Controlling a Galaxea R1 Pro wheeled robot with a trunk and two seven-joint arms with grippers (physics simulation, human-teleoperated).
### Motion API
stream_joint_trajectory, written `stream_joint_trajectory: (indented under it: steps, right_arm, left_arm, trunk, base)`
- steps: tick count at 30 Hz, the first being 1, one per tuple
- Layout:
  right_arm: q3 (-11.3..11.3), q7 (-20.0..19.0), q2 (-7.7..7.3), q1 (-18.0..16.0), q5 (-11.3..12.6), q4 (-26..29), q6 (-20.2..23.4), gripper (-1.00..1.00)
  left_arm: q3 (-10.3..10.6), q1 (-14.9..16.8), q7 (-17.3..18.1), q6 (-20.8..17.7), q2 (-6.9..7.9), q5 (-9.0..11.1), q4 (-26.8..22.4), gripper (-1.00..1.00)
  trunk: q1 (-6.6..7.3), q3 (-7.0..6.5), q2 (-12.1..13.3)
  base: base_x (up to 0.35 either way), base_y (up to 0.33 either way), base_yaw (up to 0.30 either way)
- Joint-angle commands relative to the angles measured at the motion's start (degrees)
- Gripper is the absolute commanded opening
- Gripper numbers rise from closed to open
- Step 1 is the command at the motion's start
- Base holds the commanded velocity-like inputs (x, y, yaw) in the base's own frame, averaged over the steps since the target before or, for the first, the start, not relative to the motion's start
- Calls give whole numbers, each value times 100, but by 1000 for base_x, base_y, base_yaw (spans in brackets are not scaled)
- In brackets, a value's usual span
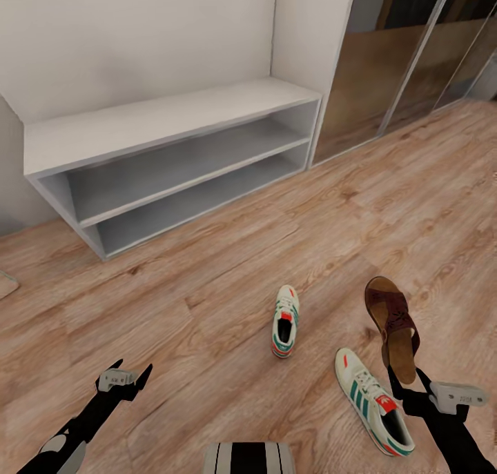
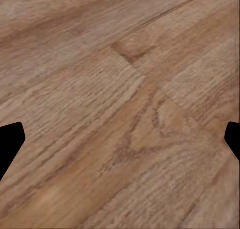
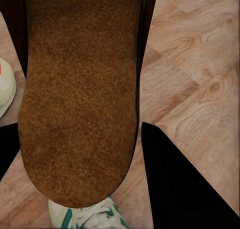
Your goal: Pick up the two gym shoes and the two sandals from the corridor floor and place them onto the hallstand (shoe rack) in the corridor, making sure they are on the rack and not on the floor. Arrange them so the two gym shoes are next to each other and the two sandals are next to each other.
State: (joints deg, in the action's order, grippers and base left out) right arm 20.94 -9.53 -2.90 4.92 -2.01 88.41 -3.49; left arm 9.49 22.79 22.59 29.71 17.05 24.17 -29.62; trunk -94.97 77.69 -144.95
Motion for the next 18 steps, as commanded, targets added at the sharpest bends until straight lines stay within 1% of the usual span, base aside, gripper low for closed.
stream_joint_trajectory:
  steps: [1,18]
  right_arm:
    - [0,-1,0,0,23,1,4,-100]
    - [1,-1,0,0,25,-2,6,-100]
  left_arm:
    - [0,1,0,0,0,0,0,100]
    - [0,-2,0,0,0,1,15,100]
  trunk:
    - [0,-7,0]
    - [0,-127,0]
  base:
    - [0,0,-212]
    - [0,0,-212]
